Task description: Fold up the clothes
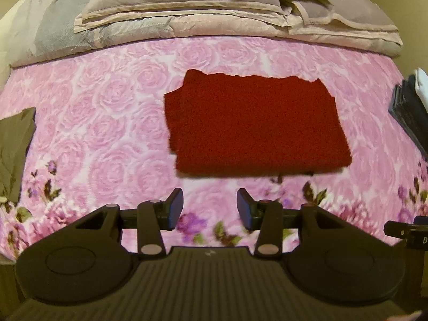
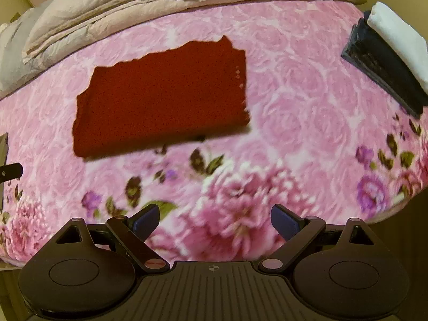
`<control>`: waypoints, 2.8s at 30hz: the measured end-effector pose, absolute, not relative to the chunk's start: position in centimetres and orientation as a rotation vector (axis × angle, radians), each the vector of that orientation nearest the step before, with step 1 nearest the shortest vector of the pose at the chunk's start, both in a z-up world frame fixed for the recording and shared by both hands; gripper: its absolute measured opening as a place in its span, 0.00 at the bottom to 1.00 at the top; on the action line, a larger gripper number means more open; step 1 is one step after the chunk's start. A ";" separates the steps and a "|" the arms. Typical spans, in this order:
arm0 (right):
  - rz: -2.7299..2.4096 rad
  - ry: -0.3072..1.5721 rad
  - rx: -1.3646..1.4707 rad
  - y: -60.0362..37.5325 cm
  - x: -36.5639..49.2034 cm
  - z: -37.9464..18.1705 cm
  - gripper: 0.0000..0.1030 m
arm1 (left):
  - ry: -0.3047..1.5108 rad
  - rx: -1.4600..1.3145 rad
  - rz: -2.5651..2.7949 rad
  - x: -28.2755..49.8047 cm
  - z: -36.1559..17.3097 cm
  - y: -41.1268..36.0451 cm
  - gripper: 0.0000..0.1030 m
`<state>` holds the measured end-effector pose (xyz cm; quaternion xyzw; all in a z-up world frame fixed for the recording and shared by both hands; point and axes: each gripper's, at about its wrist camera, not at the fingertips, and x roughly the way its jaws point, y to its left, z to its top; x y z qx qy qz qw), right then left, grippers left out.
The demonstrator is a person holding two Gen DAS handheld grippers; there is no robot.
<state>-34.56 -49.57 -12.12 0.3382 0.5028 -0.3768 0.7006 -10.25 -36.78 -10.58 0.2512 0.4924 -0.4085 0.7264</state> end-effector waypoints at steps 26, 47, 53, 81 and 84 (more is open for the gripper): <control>-0.757 0.512 1.611 -64.1 -44.6 -30.3 0.90 | 1.316 -0.217 -0.496 -6.9 -25.6 -36.1 0.43; -0.836 0.347 1.584 -64.3 -39.0 -35.1 0.08 | 1.253 -0.526 -0.584 1.7 -33.1 -34.7 0.06; -0.834 0.371 1.691 -55.3 -39.2 -33.7 0.08 | 1.235 -0.404 -0.680 6.6 -32.3 -32.0 0.07; -0.114 1.054 1.037 -74.4 -37.7 -32.2 0.75 | 1.378 -0.721 -0.482 -22.3 -34.3 -24.5 0.47; 0.028 1.112 1.007 -76.4 -35.9 -34.1 0.75 | 1.339 -0.834 -0.412 -23.9 -35.6 -24.9 0.49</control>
